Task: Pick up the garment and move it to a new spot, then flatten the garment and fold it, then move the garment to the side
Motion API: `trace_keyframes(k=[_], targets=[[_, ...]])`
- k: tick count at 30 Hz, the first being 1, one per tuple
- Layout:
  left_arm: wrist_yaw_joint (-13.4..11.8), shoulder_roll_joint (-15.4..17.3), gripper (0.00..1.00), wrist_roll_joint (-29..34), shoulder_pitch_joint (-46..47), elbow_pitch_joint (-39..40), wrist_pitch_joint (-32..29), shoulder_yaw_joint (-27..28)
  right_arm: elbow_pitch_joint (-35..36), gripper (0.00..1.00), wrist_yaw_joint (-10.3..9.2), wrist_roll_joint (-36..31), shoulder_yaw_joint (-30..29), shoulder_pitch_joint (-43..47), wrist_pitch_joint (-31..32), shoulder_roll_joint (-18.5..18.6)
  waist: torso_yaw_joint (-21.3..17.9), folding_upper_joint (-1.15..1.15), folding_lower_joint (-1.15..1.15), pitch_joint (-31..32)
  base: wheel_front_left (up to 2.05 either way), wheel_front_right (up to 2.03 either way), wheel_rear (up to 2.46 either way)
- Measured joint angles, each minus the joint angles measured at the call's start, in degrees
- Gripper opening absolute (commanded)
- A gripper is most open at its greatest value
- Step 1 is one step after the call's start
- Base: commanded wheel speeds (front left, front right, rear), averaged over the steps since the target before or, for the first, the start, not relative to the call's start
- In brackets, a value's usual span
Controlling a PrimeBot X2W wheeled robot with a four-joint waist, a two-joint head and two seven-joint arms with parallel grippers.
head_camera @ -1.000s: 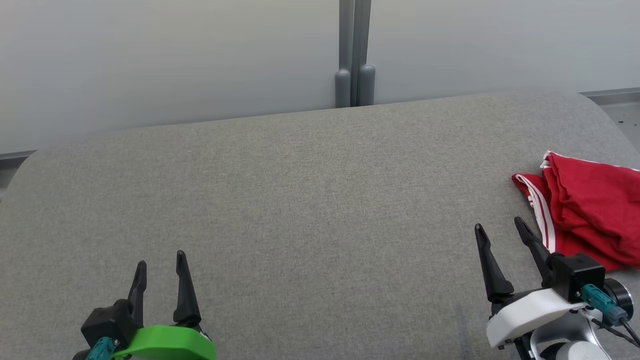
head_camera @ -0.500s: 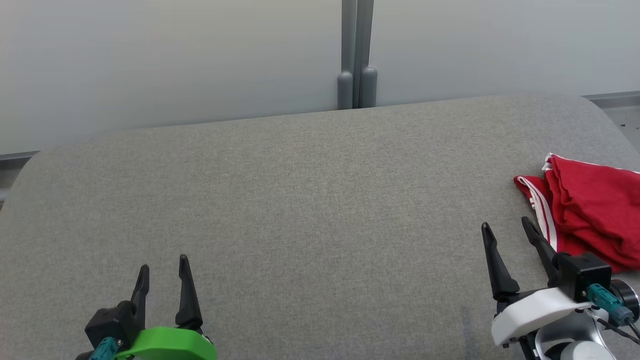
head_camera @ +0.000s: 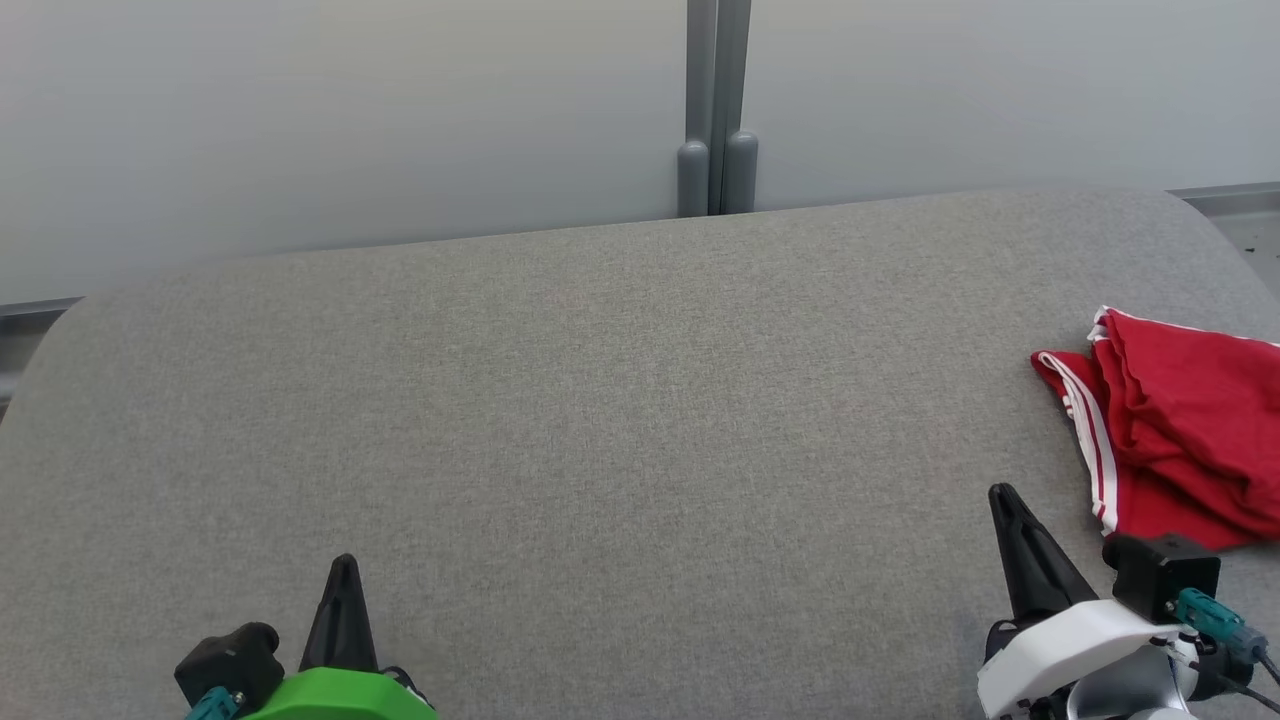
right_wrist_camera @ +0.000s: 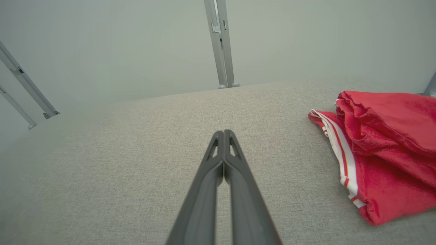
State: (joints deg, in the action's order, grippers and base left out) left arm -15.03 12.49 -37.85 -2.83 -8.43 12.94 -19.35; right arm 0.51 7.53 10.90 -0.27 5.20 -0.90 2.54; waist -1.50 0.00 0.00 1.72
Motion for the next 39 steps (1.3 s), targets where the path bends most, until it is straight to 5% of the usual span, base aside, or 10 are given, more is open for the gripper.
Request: trace_keyframes(k=[39], targets=[[10.1,-4.0,0.00,-25.4,1.4,-0.9,-7.3,10.6,-6.1,0.00,-0.04,39.1,-0.5,-4.4,2.2,1.9,0.5,0.00,0.00,-0.6,0.00,0.00,0.00]])
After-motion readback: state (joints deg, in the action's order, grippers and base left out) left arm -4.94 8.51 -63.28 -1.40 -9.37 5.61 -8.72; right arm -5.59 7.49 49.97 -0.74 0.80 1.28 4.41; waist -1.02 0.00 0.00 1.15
